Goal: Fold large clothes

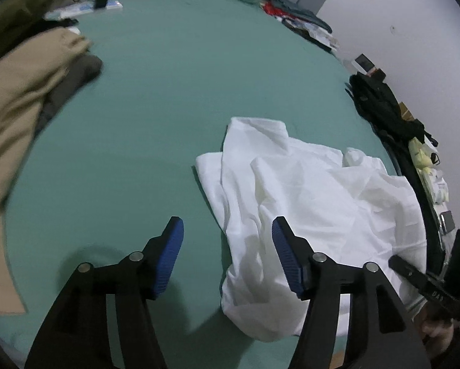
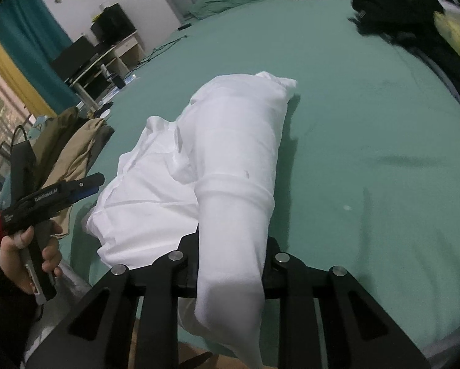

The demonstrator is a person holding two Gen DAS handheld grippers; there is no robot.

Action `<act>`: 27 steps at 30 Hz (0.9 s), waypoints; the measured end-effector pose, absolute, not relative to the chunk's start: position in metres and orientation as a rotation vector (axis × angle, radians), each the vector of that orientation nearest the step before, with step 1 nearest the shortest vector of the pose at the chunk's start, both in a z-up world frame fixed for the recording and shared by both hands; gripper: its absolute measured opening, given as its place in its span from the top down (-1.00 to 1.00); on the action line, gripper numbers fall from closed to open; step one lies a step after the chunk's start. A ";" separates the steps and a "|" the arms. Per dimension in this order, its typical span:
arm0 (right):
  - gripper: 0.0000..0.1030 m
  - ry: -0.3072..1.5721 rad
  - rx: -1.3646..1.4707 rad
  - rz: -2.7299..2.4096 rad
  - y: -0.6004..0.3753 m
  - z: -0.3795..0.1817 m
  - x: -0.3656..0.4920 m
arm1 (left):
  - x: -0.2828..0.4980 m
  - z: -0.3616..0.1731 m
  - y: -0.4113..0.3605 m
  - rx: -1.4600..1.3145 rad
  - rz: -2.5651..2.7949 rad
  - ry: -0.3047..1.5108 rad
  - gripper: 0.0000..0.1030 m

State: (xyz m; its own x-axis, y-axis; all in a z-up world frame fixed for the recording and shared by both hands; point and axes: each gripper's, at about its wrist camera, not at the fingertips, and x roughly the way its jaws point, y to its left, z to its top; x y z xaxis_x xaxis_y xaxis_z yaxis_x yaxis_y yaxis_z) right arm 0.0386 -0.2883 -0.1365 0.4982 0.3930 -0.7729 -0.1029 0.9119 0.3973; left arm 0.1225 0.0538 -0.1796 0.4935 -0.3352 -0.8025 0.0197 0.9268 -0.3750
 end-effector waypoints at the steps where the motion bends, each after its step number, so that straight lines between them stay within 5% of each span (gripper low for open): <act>1: 0.44 1.020 0.335 0.310 -0.292 -0.140 0.039 | 0.125 -0.183 0.051 -0.353 -0.231 1.051 -0.30; 7: -0.16 1.045 0.320 0.302 -0.304 -0.144 0.041 | 0.136 -0.200 0.027 -0.425 -0.371 1.104 -0.41; 27: -0.39 1.074 0.319 0.388 -0.306 -0.154 0.064 | 0.126 -0.193 -0.014 -0.501 -0.674 1.101 -0.63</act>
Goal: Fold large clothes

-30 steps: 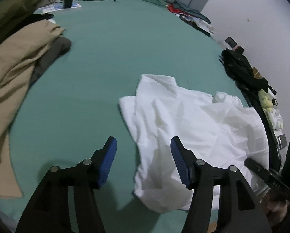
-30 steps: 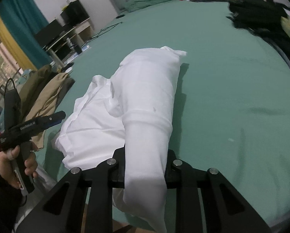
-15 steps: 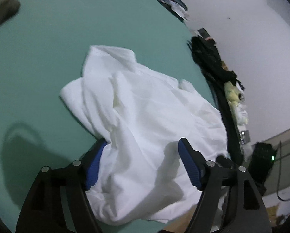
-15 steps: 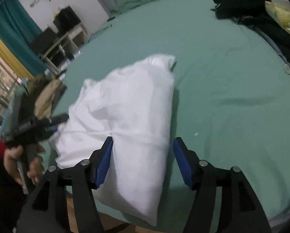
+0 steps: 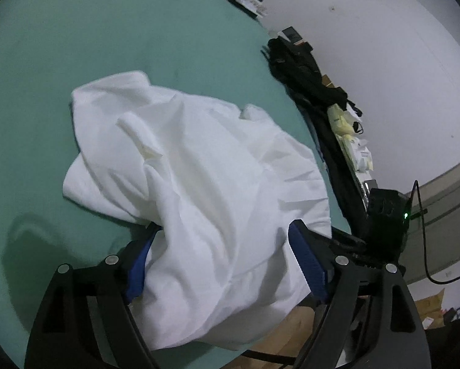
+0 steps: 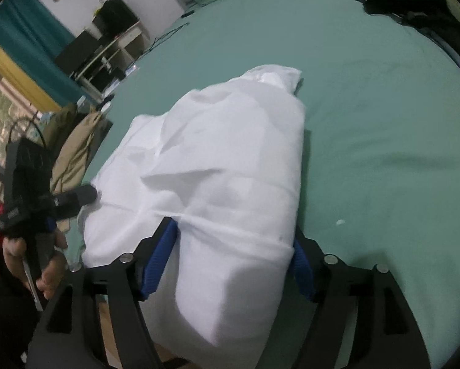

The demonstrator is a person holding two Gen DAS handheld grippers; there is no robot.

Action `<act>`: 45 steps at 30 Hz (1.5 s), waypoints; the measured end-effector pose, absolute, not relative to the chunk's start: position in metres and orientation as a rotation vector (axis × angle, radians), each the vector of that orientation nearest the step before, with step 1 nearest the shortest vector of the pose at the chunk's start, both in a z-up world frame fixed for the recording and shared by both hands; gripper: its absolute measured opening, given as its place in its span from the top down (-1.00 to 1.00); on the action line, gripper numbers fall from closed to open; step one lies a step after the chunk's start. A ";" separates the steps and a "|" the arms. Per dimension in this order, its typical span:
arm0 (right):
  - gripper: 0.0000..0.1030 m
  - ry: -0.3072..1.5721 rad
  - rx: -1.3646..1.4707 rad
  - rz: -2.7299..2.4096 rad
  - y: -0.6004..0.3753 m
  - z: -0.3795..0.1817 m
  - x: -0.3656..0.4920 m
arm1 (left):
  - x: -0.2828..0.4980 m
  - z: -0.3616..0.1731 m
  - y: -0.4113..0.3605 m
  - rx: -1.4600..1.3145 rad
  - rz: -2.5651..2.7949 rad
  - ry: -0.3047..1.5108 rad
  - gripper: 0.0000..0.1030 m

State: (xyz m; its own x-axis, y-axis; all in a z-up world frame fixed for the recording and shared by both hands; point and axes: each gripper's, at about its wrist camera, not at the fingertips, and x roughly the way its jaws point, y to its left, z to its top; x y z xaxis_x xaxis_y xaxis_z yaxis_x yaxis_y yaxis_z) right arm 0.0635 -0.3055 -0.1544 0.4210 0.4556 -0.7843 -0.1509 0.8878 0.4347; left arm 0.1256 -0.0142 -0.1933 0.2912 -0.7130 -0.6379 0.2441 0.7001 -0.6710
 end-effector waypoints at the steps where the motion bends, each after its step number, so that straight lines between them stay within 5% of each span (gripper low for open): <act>1: -0.39 1.076 0.311 0.386 -0.306 -0.152 0.061 | 0.125 -0.191 -0.016 -0.494 -0.684 1.090 -0.63; 9: -0.59 0.945 0.316 0.331 -0.339 -0.105 0.058 | 0.128 -0.194 -0.033 -0.242 -0.565 1.122 -0.63; 24: -0.58 1.032 0.461 0.320 -0.344 -0.162 0.082 | 0.143 -0.202 -0.017 -0.370 -0.575 1.137 -0.80; 36: 0.04 1.019 0.496 0.430 -0.320 -0.175 0.079 | 0.137 -0.207 -0.063 -0.227 -0.654 1.082 -0.79; 37: 0.13 1.017 0.515 0.437 -0.321 -0.176 0.078 | 0.137 -0.206 -0.062 -0.223 -0.648 1.084 -0.75; 42: 0.32 0.995 0.522 0.432 -0.312 -0.173 0.075 | 0.140 -0.209 -0.056 -0.331 -0.681 1.104 0.26; 45: 0.45 0.970 0.483 0.400 -0.305 -0.164 0.069 | 0.133 -0.205 -0.064 -0.297 -0.662 1.072 0.39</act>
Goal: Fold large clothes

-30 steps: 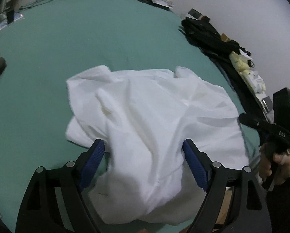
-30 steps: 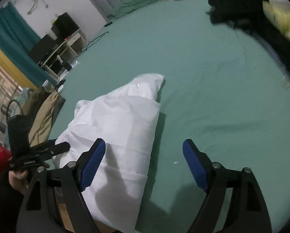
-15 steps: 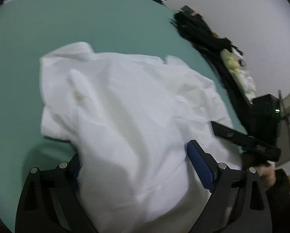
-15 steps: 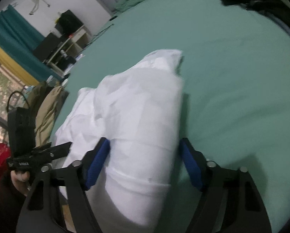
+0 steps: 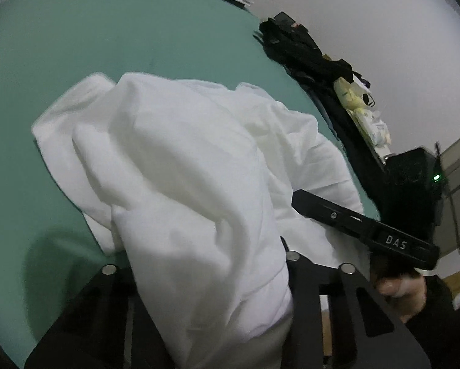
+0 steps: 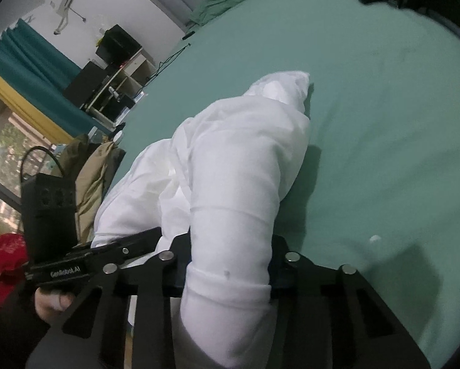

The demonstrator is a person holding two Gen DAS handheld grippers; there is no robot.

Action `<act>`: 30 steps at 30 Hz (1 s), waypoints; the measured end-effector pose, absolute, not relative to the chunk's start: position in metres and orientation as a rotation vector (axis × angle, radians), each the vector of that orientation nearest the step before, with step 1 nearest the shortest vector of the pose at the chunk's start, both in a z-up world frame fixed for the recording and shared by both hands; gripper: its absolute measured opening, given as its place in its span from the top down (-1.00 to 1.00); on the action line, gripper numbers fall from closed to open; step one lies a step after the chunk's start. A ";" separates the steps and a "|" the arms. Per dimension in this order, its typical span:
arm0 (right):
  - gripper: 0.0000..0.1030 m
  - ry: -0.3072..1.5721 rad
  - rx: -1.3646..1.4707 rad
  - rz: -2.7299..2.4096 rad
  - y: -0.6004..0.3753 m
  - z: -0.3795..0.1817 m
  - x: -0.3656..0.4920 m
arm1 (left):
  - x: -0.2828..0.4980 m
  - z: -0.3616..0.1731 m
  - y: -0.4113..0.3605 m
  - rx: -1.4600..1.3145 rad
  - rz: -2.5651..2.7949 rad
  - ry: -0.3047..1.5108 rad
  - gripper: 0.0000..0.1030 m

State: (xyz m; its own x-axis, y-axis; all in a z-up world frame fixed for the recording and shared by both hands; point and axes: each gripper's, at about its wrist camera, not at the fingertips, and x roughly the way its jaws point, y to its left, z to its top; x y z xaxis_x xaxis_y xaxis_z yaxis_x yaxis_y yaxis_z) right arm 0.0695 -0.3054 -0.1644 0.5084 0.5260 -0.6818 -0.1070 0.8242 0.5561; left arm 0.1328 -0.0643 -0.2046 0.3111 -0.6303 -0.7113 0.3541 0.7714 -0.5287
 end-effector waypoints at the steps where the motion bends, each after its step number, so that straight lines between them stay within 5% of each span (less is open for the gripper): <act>1: 0.49 0.957 0.465 0.396 -0.303 -0.160 0.067 | 0.130 -0.201 -0.069 -0.274 -0.656 1.058 0.40; 30: 0.63 0.739 0.384 0.405 -0.283 -0.073 0.032 | 0.090 -0.118 -0.045 -0.284 -0.645 0.864 0.49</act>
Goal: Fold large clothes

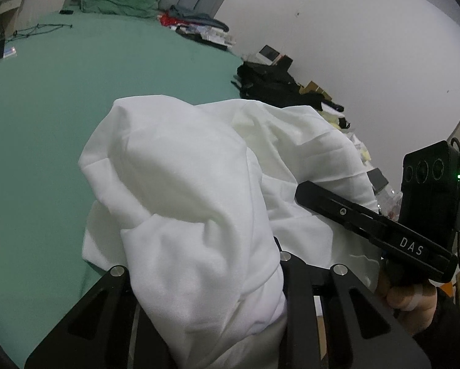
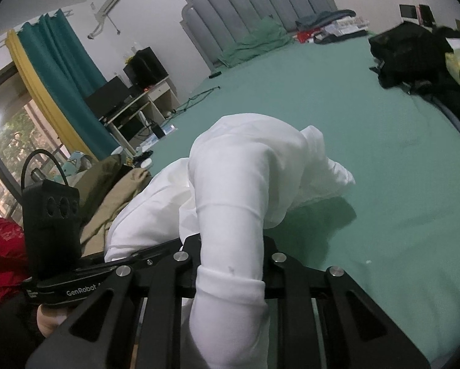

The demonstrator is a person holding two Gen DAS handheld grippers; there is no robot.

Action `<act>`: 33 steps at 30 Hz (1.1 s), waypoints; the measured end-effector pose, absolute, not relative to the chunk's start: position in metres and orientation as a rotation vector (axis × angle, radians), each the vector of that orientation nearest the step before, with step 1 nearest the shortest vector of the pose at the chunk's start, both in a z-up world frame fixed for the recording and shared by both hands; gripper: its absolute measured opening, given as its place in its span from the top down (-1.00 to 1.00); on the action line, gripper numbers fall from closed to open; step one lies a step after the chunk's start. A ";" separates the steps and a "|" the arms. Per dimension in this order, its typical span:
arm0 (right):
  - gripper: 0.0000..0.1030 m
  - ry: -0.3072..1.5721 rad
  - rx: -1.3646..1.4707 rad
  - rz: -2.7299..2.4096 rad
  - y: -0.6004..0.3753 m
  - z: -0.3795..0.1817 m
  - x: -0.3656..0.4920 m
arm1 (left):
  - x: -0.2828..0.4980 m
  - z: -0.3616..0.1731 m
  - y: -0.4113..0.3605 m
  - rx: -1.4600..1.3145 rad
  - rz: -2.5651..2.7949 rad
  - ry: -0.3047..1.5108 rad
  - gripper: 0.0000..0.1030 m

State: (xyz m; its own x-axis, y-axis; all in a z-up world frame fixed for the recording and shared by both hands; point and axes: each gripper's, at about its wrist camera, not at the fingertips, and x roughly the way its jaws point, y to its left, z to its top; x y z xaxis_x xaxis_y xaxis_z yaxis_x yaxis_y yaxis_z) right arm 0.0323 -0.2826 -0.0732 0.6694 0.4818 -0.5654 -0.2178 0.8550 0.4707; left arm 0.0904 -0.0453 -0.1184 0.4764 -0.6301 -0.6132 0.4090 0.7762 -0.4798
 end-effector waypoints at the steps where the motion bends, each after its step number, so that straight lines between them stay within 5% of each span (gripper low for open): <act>1: 0.63 0.732 0.380 0.408 -0.280 -0.069 0.033 | 0.090 -0.114 -0.042 -0.287 -0.645 0.854 0.49; 18: 0.63 0.647 0.306 0.526 -0.204 -0.019 0.058 | 0.082 -0.061 0.050 -0.294 -0.580 0.720 0.49; 33: 0.63 0.662 0.219 0.696 -0.086 -0.021 0.092 | 0.081 -0.067 0.167 -0.363 -0.408 0.689 0.49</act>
